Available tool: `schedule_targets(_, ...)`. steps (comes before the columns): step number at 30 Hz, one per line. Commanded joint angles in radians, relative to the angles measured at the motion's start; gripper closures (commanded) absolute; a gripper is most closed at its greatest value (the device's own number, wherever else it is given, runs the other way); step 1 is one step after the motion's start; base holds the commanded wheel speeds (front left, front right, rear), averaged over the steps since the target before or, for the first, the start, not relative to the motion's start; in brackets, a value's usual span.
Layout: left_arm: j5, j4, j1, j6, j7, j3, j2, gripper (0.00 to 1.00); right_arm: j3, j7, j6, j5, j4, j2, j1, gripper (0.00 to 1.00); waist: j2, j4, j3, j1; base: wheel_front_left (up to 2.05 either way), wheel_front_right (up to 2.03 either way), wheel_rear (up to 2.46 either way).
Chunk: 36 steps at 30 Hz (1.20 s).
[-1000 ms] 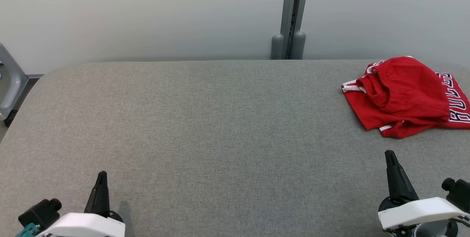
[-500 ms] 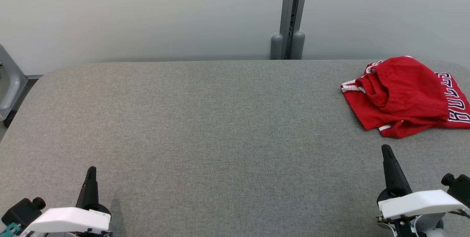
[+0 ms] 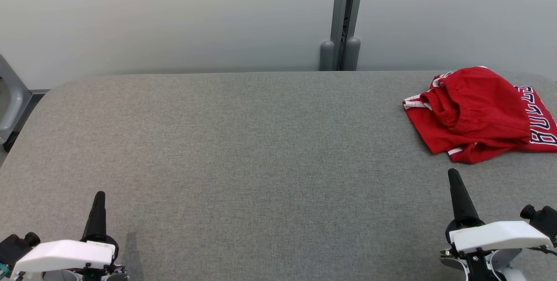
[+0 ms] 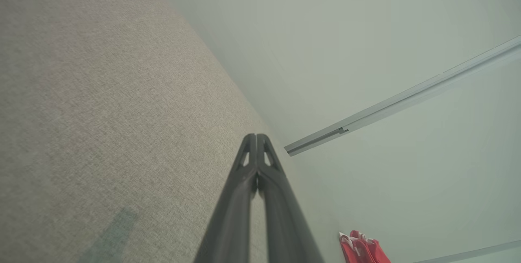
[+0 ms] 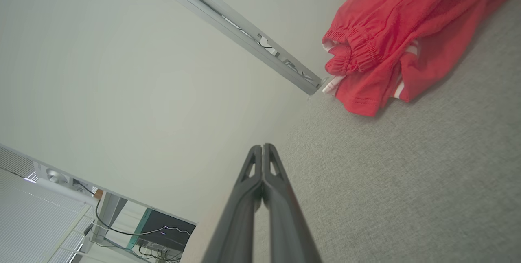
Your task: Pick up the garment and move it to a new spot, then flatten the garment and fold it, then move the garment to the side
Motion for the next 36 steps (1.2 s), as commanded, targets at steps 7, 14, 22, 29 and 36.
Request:
schedule_targets(7, -0.082, -0.014, -0.042, -0.006, 0.032, 0.027, 0.007, 1.0, 0.004, 0.012, 0.001, 0.083, -0.003, -0.001, -0.034, 1.0, -0.0001, -0.001, 0.0, 0.0, 0.0, 0.0, 0.0)
schedule_targets(14, -0.147, -0.015, -0.052, -0.007, 0.062, 0.047, 0.008, 1.0, 0.009, 0.02, 0.001, 0.15, 0.003, 0.003, -0.043, 1.0, -0.0001, -0.002, -0.001, 0.0, 0.0, 0.0, 0.0)
schedule_targets(22, -0.217, -0.015, -0.063, -0.008, 0.092, 0.067, 0.009, 1.0, 0.014, 0.029, 0.001, 0.221, 0.009, 0.008, -0.051, 1.0, -0.0001, -0.004, -0.001, 0.0, 0.0, 0.0, 0.0)
schedule_targets(29, -0.275, -0.016, -0.071, -0.009, 0.119, 0.084, 0.009, 1.0, 0.018, 0.036, 0.001, 0.281, 0.014, 0.012, -0.062, 1.0, -0.0001, -0.005, -0.002, 0.0, 0.0, 0.0, 0.0)
schedule_targets(36, -0.329, -0.017, -0.079, -0.01, 0.143, 0.1, 0.01, 1.0, 0.021, 0.045, 0.001, 0.336, 0.019, 0.016, -0.068, 1.0, -0.0001, -0.006, -0.002, 0.0, 0.0, 0.0, 0.0)
